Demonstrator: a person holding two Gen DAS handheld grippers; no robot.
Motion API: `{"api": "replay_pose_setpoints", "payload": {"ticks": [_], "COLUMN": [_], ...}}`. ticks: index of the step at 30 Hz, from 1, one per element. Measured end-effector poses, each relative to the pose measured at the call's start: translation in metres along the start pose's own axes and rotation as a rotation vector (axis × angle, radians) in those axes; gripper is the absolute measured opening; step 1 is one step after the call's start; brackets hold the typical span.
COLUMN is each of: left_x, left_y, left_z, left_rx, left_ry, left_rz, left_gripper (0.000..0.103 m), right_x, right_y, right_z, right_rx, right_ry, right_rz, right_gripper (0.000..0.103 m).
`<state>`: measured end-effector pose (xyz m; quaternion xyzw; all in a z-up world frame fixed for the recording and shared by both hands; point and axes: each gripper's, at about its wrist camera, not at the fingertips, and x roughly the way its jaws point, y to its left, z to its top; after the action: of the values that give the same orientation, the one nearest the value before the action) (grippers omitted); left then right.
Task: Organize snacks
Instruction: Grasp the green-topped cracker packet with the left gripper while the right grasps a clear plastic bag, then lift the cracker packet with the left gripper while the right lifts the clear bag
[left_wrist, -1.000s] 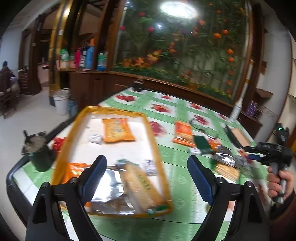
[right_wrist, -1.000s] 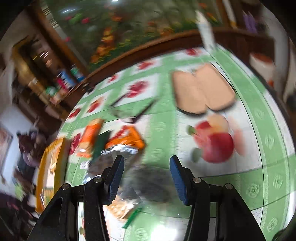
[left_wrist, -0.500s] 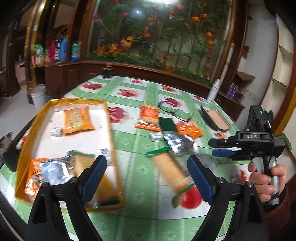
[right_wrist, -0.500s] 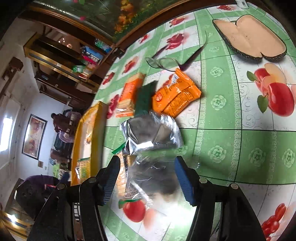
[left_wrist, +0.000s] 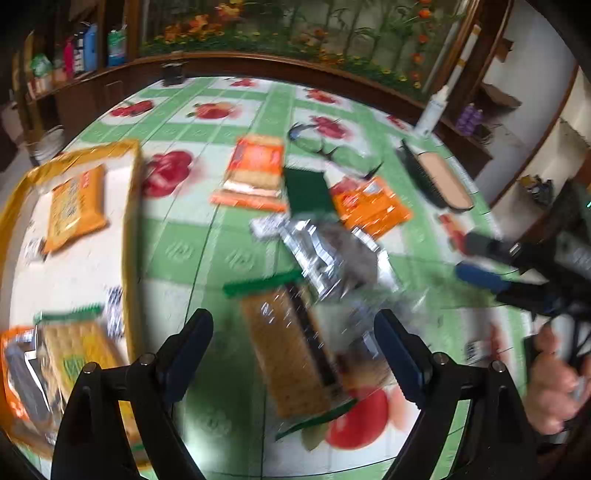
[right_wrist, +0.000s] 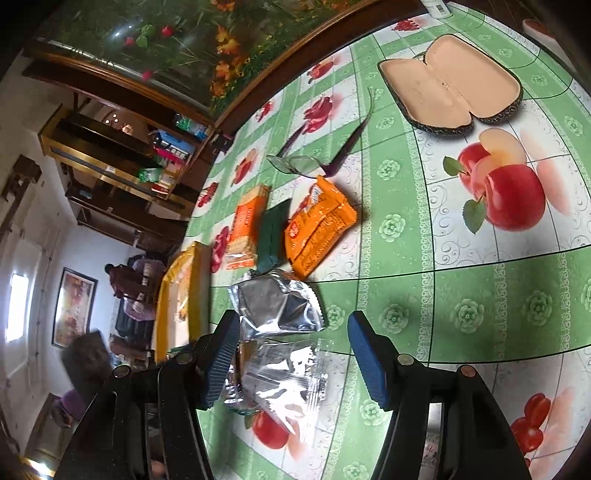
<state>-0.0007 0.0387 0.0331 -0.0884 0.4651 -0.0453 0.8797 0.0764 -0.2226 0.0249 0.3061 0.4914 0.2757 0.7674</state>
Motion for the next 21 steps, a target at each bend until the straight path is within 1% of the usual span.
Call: {"api": "replay_pose_setpoints", "payload": {"ticks": [1, 4, 6, 7, 8, 9, 11, 13, 15, 17, 19, 21], "left_x": [0.003, 0.018, 0.023, 0.024, 0.023, 0.024, 0.023, 0.020, 0.017, 0.013, 0.008, 0.001], "left_y": [0.000, -0.002, -0.003, -0.006, -0.007, -0.007, -0.006, -0.005, -0.004, -0.005, -0.006, -0.006], "left_z": [-0.004, -0.010, -0.011, -0.012, -0.013, -0.015, -0.016, -0.018, -0.021, -0.023, -0.024, -0.025], "left_rx": [-0.001, 0.002, 0.027, 0.050, 0.061, 0.062, 0.067, 0.061, 0.055, 0.055, 0.056, 0.051], "left_ry": [0.002, 0.038, 0.022, 0.000, -0.013, -0.023, -0.038, -0.038, -0.033, -0.040, -0.050, -0.068], "left_rz": [0.011, 0.001, 0.019, 0.027, 0.038, 0.052, 0.042, 0.027, 0.005, 0.005, 0.006, 0.006], "left_gripper": [0.088, 0.088, 0.086, 0.082, 0.064, 0.056, 0.053, 0.052, 0.050, 0.048, 0.047, 0.046], "right_x": [0.001, 0.005, 0.011, 0.015, 0.018, 0.021, 0.026, 0.028, 0.034, 0.042, 0.052, 0.053], "right_y": [0.003, 0.010, 0.015, 0.018, 0.022, 0.025, 0.032, 0.036, 0.037, 0.034, 0.030, 0.028], "right_z": [0.000, -0.003, -0.006, -0.007, -0.009, -0.011, -0.015, -0.016, -0.018, -0.018, -0.019, -0.022], "right_rx": [-0.006, -0.029, -0.053, -0.071, -0.093, -0.114, -0.173, -0.218, -0.252, -0.249, -0.239, -0.213], "right_ry": [-0.003, 0.003, 0.016, 0.022, 0.024, 0.023, 0.012, -0.012, -0.012, 0.013, 0.068, 0.106], "right_rz": [0.001, 0.010, 0.003, -0.006, -0.018, -0.031, -0.077, -0.123, -0.154, -0.158, -0.156, -0.144], "right_gripper": [0.066, 0.066, 0.066, 0.066, 0.066, 0.066, 0.066, 0.066, 0.066, 0.066, 0.066, 0.066]}}
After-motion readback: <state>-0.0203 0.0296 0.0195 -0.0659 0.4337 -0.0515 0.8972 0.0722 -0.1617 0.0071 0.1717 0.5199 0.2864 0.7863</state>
